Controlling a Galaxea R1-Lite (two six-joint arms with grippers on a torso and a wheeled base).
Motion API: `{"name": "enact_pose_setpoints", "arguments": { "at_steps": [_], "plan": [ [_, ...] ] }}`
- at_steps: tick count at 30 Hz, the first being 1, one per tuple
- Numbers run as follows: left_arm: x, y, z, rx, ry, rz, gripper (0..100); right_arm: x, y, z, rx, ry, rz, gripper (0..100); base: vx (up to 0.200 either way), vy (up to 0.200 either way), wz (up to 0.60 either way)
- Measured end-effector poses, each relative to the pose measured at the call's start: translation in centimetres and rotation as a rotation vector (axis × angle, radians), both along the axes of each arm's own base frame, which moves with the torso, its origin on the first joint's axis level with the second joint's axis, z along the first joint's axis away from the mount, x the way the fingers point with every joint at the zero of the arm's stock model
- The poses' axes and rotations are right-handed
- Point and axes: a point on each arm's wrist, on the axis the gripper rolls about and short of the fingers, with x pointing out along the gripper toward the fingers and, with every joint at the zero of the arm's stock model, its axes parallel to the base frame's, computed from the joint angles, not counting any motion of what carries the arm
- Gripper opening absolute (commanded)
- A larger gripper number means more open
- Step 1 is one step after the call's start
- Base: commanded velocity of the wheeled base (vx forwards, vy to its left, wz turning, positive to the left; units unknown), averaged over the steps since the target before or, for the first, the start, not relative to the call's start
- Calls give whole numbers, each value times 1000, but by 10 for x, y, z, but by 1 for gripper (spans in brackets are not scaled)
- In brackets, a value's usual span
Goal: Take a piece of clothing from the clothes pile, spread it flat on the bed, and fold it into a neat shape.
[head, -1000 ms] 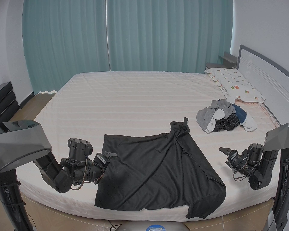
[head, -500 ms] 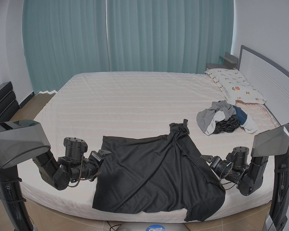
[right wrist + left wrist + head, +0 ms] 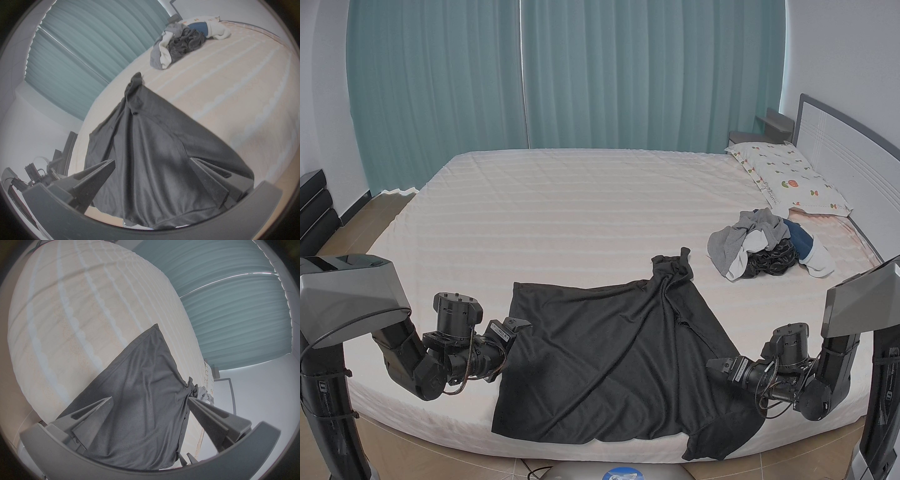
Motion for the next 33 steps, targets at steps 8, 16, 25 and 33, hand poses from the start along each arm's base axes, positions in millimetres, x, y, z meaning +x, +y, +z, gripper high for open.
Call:
{"name": "enact_pose_setpoints", "arguments": {
  "at_steps": [8, 16, 25, 33],
  "plan": [
    [0, 0, -1, 1, 2, -1, 100, -3, 5, -3, -9, 24, 20, 100, 0, 0, 0],
    [0, 0, -1, 1, 2, -1, 100, 2, 5, -13, -14, 42, 15, 100, 0, 0, 0],
    [0, -1, -1, 1, 2, -2, 100, 12, -1, -22, -12, 48, -17, 100, 0, 0, 0],
    [0, -1, -1, 2, 1, 0, 100, 19, -7, -25, -13, 41, -51, 0, 0, 0, 0]
  ]
}}
